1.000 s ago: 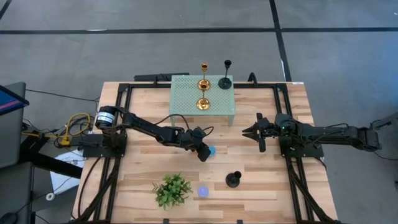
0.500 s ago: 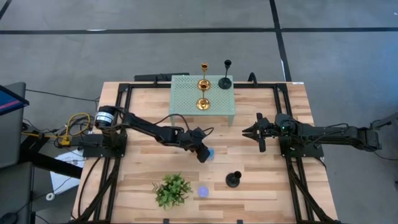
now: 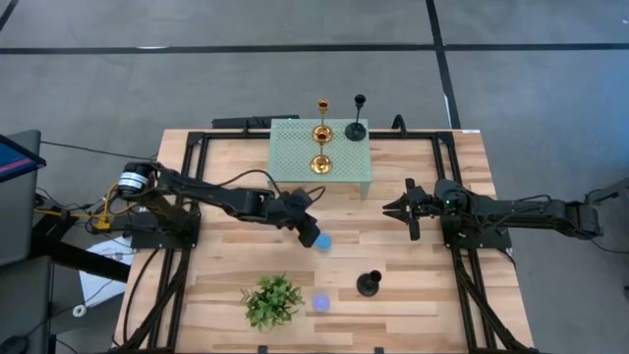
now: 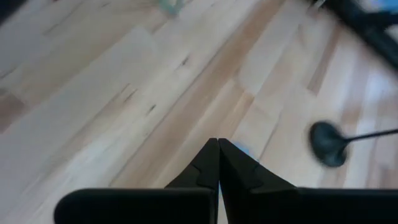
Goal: Pick & Place candle stick holders
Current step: Put the blue candle on the shelf
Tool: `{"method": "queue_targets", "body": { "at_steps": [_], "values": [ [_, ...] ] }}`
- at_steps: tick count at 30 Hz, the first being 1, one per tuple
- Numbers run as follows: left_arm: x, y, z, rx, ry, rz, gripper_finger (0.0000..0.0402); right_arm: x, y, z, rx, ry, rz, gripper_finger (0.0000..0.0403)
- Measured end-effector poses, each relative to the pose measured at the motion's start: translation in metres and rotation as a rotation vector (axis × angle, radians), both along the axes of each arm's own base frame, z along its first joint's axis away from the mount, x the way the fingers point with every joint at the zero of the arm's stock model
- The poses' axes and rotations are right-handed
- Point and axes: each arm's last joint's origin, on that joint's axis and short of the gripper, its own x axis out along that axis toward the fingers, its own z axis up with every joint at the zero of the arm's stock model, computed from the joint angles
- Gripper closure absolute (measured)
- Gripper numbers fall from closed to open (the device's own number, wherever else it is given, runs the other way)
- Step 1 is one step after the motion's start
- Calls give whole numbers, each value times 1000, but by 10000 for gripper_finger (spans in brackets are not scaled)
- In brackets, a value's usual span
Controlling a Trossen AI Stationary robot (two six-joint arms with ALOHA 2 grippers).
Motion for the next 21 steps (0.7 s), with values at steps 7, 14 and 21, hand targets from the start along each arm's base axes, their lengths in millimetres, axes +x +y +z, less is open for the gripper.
{"method": "queue_targets", "body": {
  "at_steps": [7, 14, 21],
  "values": [
    [14, -2, -33, -19, 117, -37, 395, 0, 0, 0, 0, 0, 0, 327],
    [23, -4, -43, -32, 108, -62, 374, 0, 0, 0, 0, 0, 0, 327],
    [24, -6, -42, -52, 94, -126, 331, 0, 0, 0, 0, 0, 0, 327]
  ]
}}
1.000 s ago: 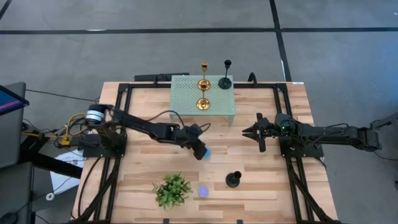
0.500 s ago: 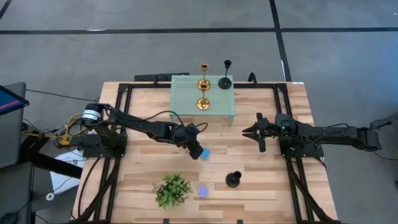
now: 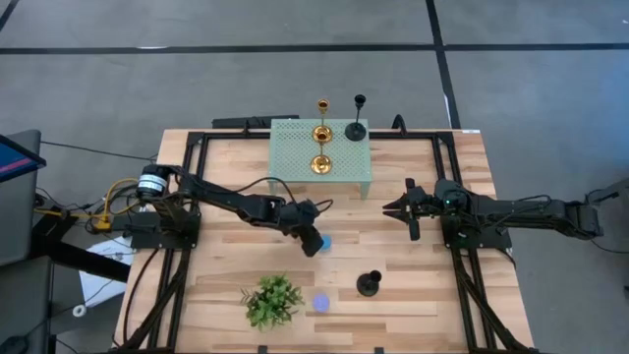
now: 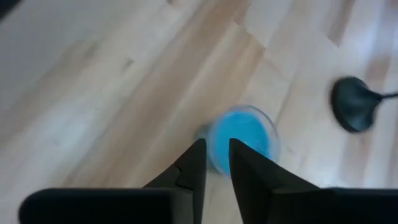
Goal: Pick & Place candle stick holders
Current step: Put the blue candle on the shelf
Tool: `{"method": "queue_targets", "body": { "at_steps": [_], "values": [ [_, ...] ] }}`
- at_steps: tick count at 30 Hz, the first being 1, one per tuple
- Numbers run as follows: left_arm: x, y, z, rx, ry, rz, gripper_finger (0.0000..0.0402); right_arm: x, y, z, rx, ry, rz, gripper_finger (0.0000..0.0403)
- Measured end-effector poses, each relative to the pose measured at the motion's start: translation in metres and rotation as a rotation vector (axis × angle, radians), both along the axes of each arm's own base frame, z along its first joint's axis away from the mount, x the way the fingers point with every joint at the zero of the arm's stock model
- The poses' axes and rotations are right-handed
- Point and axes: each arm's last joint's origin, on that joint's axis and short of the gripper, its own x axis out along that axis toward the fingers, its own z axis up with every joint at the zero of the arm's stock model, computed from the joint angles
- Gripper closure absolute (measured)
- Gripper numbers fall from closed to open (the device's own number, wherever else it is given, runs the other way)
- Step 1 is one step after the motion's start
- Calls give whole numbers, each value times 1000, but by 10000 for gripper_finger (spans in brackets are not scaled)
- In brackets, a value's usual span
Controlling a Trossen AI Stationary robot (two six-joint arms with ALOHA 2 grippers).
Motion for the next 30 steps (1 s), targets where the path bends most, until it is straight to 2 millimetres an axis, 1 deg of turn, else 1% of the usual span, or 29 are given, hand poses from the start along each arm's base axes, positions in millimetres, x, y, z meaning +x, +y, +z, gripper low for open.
{"method": "queue_targets", "body": {
  "at_steps": [5, 12, 17, 25, 30],
  "values": [
    [0, -1, 0, -14, -3, -19, 314, 0, 0, 0, -2, 0, 1, 327],
    [2, -1, -1, -12, -6, -16, 316, 0, 0, 0, -2, 0, 0, 327],
    [5, -1, -7, -11, 2, -16, 316, 0, 0, 0, -1, 0, 0, 327],
    [7, -1, -10, -12, -1, -16, 317, 0, 0, 0, -1, 1, 0, 327],
    [10, -2, -16, -13, 9, -13, 316, 0, 0, 0, -1, 0, 1, 327]
  ]
}}
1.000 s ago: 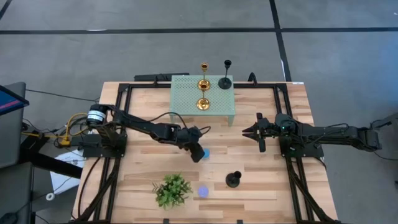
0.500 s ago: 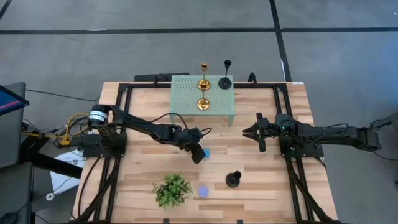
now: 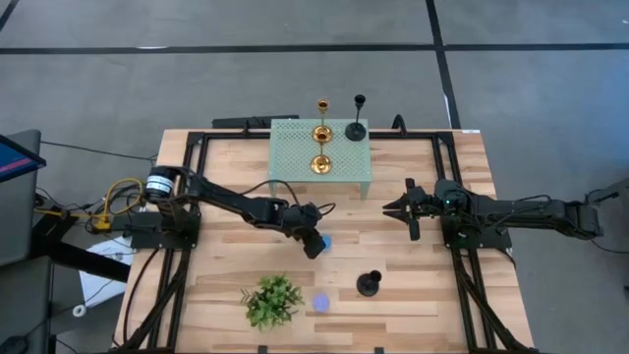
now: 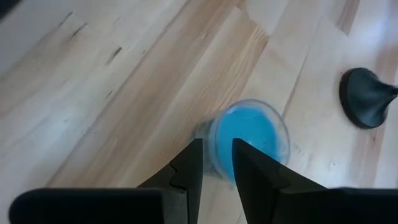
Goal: Pick & Place candle stick holders
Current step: Put the blue candle on the shelf
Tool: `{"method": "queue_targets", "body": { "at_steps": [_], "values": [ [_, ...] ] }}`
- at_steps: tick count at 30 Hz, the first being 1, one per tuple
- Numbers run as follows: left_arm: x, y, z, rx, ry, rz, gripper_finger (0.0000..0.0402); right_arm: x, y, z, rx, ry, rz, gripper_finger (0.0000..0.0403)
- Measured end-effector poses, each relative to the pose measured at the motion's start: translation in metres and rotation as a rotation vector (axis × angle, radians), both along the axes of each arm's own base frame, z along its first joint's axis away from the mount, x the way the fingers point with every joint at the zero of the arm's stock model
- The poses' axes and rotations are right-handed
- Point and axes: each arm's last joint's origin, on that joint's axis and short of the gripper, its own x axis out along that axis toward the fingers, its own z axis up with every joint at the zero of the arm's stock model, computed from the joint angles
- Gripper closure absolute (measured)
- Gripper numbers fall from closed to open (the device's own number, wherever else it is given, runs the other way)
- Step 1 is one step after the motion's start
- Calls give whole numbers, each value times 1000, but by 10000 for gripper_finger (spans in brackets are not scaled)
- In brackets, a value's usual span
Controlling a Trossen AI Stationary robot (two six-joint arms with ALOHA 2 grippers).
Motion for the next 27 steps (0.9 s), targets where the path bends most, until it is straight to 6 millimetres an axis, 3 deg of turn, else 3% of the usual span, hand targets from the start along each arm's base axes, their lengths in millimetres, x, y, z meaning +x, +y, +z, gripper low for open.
{"method": "queue_targets", "body": {
  "at_steps": [9, 16, 27],
  "values": [
    [5, -1, -6, -4, -7, 3, 326, 0, 0, 0, 0, 1, 0, 327],
    [5, 0, -6, -9, -14, 6, 391, 0, 0, 0, -4, 2, 1, 327],
    [2, 0, -2, -19, -11, 16, 398, 0, 0, 0, -5, 2, 1, 327]
  ]
}}
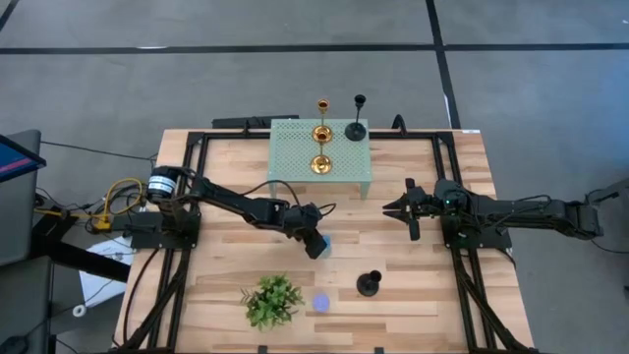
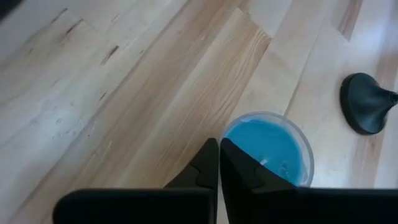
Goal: Pick & Place candle stick holders
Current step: Put the blue candle on the shelf
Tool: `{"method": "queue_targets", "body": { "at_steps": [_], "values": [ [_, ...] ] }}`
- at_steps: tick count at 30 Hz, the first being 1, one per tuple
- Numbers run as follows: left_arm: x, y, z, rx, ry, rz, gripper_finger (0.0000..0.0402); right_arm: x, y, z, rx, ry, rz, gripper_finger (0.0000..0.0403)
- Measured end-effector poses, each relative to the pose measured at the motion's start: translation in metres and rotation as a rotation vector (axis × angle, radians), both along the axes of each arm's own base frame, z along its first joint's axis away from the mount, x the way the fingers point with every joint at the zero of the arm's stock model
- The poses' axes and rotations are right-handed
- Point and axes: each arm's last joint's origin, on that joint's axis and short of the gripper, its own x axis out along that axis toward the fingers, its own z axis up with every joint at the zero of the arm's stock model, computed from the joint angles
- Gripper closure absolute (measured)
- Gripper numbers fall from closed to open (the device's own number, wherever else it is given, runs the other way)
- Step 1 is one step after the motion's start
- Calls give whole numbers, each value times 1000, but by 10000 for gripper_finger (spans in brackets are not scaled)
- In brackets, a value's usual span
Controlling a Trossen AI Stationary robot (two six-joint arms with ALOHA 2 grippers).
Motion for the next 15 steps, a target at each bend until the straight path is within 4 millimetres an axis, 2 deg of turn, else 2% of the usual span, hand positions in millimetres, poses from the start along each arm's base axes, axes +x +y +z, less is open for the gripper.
{"method": "queue_targets", "body": {
  "at_steps": [7, 15],
  "values": [
    [-21, 5, 28, 53, 9, 56, 399, 0, 0, 0, -2, 2, 1, 327],
    [-54, 10, 80, 106, -117, 112, 400, 0, 0, 0, -2, 1, 1, 327]
  ]
}}
